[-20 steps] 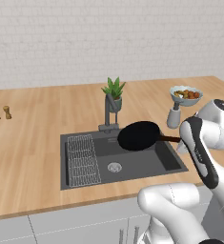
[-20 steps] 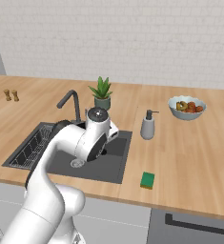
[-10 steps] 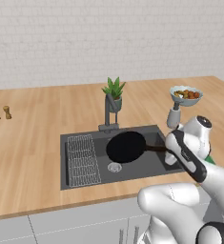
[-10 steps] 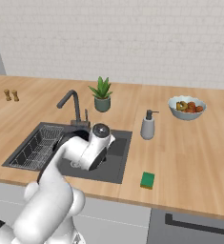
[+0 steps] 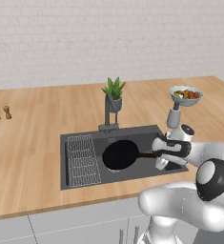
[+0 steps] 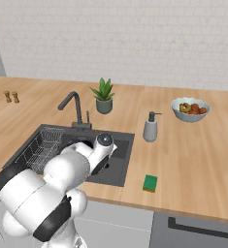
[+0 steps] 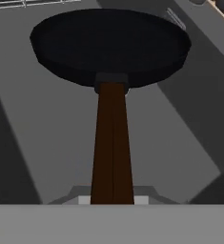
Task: Pick the pan and sponge and place them into the sink. Then turn on the water.
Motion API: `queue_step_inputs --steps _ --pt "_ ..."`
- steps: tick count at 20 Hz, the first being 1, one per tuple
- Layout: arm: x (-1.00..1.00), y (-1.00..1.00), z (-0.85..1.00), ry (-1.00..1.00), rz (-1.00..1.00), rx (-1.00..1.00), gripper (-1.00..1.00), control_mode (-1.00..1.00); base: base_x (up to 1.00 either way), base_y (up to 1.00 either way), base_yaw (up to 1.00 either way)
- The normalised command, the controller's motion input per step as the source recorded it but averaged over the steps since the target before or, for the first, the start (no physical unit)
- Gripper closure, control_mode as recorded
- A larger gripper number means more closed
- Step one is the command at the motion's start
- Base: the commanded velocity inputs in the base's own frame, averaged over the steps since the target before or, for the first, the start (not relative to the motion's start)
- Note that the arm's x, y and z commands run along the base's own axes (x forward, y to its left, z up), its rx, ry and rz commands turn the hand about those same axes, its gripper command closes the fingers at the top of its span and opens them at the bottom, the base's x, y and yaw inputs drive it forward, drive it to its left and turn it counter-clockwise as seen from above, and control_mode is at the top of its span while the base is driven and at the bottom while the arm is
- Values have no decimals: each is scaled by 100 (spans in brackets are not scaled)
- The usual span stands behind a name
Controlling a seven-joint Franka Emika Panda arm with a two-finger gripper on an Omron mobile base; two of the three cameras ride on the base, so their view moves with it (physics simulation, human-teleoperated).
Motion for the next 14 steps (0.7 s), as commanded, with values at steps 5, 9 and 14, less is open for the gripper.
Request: queue_step_inputs --steps 5,9,14 --pt "46 9 -19 12 0 1 100 -100 0 0 0" --pt "42 16 -21 6 0 0 100 -100 0 0 0" --pt "25 20 -42 4 1 0 100 -100 0 0 0"
